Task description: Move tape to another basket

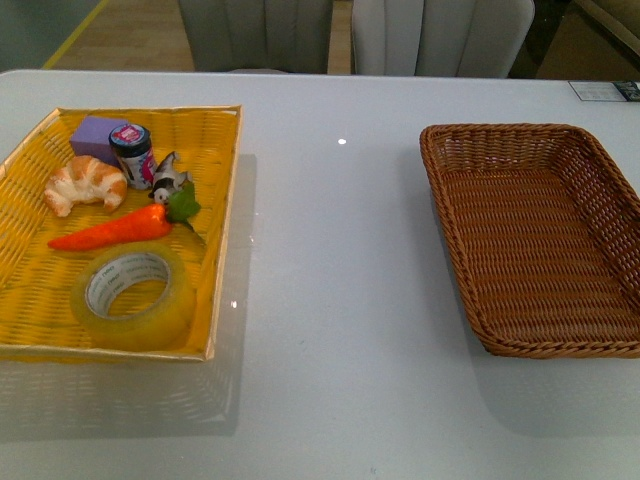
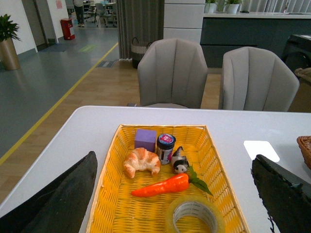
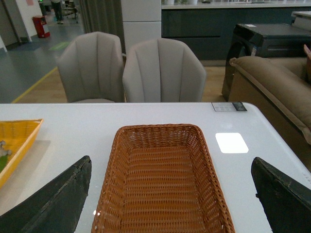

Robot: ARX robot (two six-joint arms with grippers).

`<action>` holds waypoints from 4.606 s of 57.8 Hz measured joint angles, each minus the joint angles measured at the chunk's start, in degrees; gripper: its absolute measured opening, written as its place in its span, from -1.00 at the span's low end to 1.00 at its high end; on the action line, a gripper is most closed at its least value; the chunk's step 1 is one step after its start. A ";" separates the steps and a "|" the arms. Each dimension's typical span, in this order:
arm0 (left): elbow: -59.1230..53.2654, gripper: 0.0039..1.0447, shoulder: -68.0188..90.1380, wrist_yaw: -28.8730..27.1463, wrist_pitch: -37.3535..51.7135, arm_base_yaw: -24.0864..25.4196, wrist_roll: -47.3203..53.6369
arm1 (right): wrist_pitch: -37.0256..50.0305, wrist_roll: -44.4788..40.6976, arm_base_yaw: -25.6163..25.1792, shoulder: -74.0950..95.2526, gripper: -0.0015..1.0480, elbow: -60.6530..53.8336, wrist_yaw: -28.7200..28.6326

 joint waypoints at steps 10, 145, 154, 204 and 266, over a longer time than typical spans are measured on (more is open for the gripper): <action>0.00 0.83 0.00 -0.02 0.00 0.00 0.00 | 0.00 0.00 0.00 0.00 0.83 0.00 0.00; 48.39 0.57 129.24 11.34 26.25 2.54 16.66 | 0.00 0.00 0.00 -0.02 0.83 0.00 -0.02; 48.52 0.12 129.52 10.93 26.14 2.23 16.76 | 0.00 0.00 0.00 -0.02 0.83 0.00 -0.02; 44.72 -0.71 101.92 16.55 19.52 -4.57 6.75 | 0.00 0.00 0.00 -0.02 0.83 0.00 -0.02; 54.60 -0.71 98.23 12.17 13.68 -31.56 -9.68 | -9.55 22.73 6.01 31.04 0.83 13.94 -6.91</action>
